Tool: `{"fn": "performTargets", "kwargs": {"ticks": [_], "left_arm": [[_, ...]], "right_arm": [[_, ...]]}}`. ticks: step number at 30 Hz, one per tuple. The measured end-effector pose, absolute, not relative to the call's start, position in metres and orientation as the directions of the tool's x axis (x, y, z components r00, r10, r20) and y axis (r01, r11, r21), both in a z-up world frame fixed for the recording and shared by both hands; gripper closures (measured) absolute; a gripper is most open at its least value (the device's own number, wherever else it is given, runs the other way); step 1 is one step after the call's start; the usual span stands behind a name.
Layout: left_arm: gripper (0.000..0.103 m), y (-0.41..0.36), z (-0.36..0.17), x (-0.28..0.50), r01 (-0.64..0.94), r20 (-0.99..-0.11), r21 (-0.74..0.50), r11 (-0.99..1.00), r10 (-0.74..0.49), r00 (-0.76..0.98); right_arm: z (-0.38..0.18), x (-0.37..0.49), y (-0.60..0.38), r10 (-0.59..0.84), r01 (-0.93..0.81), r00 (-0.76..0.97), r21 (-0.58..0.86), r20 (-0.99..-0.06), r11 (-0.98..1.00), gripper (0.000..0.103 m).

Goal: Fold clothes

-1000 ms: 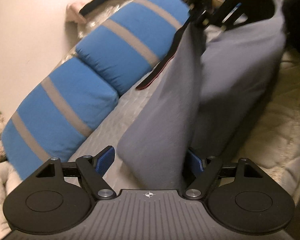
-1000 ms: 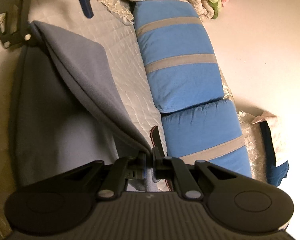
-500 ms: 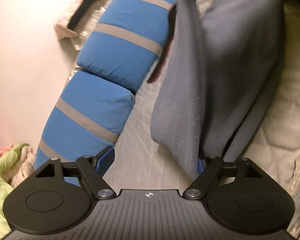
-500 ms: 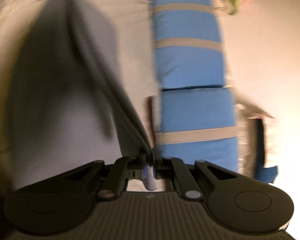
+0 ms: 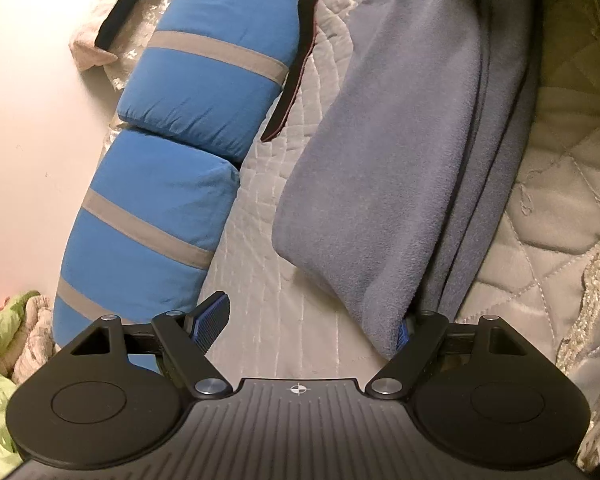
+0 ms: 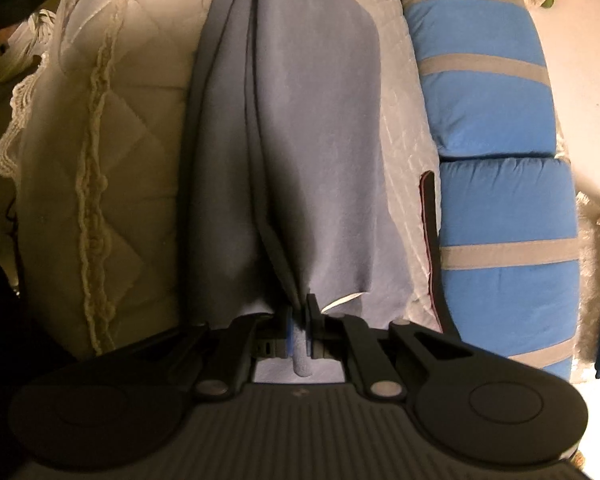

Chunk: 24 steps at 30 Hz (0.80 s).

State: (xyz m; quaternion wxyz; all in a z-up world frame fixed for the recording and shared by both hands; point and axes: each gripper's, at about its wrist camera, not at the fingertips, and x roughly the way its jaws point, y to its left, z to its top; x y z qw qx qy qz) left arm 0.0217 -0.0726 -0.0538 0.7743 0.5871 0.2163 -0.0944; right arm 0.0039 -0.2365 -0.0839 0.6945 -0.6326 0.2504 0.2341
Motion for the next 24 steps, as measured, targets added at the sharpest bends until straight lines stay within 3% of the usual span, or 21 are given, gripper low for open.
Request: {"fn": "performTargets", "kwargs": {"ticks": [8, 16, 21, 24], "left_arm": [[0.027, -0.077, -0.082, -0.001, 0.338, -0.340, 0.940, 0.058, 0.047, 0.939], [0.027, -0.077, -0.087, -0.005, 0.324, -0.325, 0.946, 0.027, 0.023, 0.946], [0.027, -0.069, -0.078, -0.014, 0.373, -0.373, 0.927, 0.049, -0.012, 0.928], [0.027, -0.055, -0.051, -0.011, 0.513, -0.511, 0.839, 0.181, -0.061, 0.858]], "right_arm": [[-0.095, 0.000, -0.234, -0.017, -0.645, 0.763, -0.762, -0.646, 0.060, 0.083], [-0.098, -0.006, -0.232, -0.034, -0.650, 0.759, -0.759, -0.651, 0.040, 0.084], [-0.098, -0.016, -0.231, -0.043, -0.652, 0.757, -0.758, -0.652, 0.025, 0.086], [-0.097, -0.017, -0.231, -0.041, -0.650, 0.759, -0.760, -0.650, 0.027, 0.086]]}}
